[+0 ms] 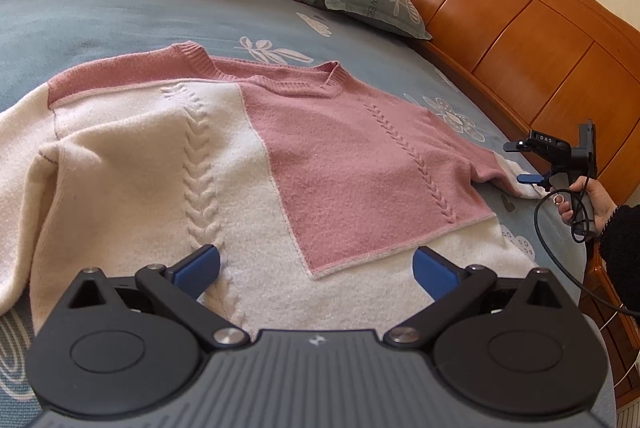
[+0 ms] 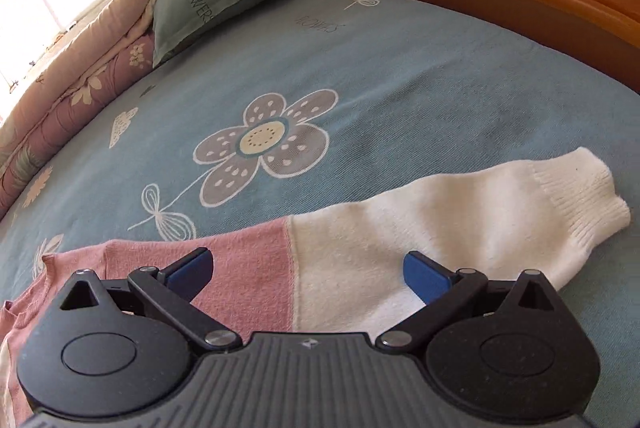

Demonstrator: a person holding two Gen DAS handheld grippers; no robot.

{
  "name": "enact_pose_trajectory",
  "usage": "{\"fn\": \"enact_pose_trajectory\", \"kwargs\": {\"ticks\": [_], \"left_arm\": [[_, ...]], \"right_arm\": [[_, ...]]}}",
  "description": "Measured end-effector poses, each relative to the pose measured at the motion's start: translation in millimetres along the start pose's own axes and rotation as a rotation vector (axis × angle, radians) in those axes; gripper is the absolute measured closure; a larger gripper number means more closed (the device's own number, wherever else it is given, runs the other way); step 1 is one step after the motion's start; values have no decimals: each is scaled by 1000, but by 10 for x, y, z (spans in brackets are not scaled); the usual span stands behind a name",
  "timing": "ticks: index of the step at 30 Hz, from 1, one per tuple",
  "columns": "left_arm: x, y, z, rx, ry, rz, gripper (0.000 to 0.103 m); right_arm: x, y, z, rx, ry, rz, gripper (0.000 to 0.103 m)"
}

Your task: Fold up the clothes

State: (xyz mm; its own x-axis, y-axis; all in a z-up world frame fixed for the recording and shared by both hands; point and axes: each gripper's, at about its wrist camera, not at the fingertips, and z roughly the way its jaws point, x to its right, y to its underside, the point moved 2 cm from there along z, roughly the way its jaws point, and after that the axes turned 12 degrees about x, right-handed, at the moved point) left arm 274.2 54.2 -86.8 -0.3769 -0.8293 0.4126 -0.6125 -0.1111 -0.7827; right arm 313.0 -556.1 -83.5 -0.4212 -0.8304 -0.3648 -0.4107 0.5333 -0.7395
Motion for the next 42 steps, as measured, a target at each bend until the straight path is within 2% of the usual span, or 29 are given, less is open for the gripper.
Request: {"fn": "enact_pose_trajectory", "kwargs": {"ticks": [2, 5, 8, 11, 15, 17, 19, 24, 27, 30, 33, 36, 39, 42], "left_arm": [[1, 0, 0, 0, 0, 0, 1], [12, 9, 2, 1, -4, 12, 1], [30, 16, 3, 1, -9, 30, 1], [22, 15, 17, 5, -9, 25, 1], [5, 18, 19, 12, -1, 18, 1], [10, 20, 18, 12, -3, 21, 1], [20, 23, 15, 12, -6, 26, 1], [44, 26, 8, 6, -16, 43, 1], [58, 41, 13, 6, -18, 64, 1], [66, 49, 16, 8, -19, 77, 1], [68, 48, 11, 7, -18, 78, 1], [75, 42, 10, 4, -21, 77, 1], [91, 45, 12, 1, -27, 84, 1], [76, 46, 10, 3, -22, 78, 1]], "right_arm": [[100, -117, -60, 31, 37, 22, 0], [150, -233, -110, 81, 40, -12, 0], [300, -190, 65, 28, 88, -24, 0], [463, -156, 115, 54, 131, -127, 0], [616, -302, 81, 47, 175, -56, 0], [498, -339, 63, 23, 198, -40, 0], [256, -289, 54, -23, 173, -75, 0], [-690, 129, -8, -113, 68, -332, 0], [-1170, 474, -68, -126, -30, -493, 0], [-1324, 779, -23, -157, 5, -598, 0], [-1130, 827, -135, -142, 7, -491, 0], [-1093, 785, -317, -165, 22, -466, 0], [-1259, 717, -518, -149, 1, -480, 0], [-1579, 722, -674, -124, -79, -501, 0]]}}
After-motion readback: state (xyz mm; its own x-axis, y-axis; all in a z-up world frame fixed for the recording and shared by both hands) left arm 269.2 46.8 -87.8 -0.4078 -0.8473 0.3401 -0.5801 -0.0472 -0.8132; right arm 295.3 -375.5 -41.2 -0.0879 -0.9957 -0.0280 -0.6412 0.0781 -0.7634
